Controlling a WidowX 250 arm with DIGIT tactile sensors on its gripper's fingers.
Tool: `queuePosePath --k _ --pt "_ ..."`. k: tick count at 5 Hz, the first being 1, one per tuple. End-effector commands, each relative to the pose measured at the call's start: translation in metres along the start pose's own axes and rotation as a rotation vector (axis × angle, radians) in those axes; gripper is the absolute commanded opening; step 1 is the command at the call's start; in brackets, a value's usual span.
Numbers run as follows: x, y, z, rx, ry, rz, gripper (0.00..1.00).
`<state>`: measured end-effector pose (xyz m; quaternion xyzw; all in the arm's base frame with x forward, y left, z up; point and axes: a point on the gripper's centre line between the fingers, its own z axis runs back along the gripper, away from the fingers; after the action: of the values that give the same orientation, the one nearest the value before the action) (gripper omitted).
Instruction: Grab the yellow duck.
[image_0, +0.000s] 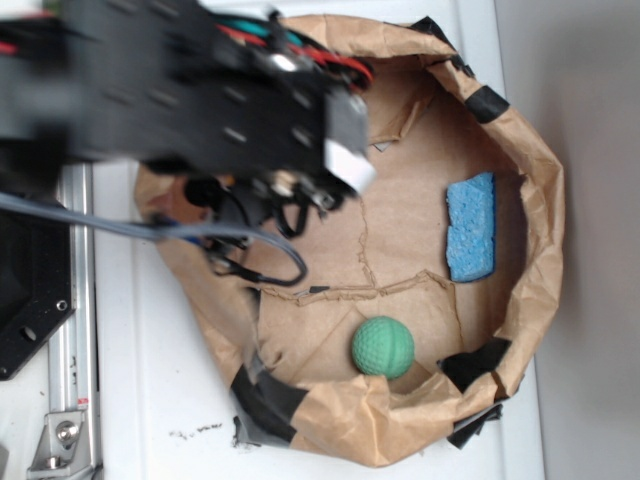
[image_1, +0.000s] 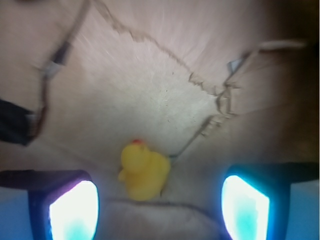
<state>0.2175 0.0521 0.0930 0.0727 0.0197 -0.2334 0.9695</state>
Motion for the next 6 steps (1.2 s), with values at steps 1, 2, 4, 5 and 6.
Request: queuePosePath --k 1,2,4,5,6 --pt "-0.005 0.005 0.008 0.041 -0.032 0.091 1.00" --pt "0.002 0.013 -0.012 0.031 0.009 0.134 1.00" --pt "0.017 0.010 -0.056 0.033 0.082 0.087 1.00" --pt "0.018 0.000 -0.078 -0.006 0.157 0.047 1.00" --pt "0.016 -0.008 -0.079 -0.011 0.165 0.027 1.00"
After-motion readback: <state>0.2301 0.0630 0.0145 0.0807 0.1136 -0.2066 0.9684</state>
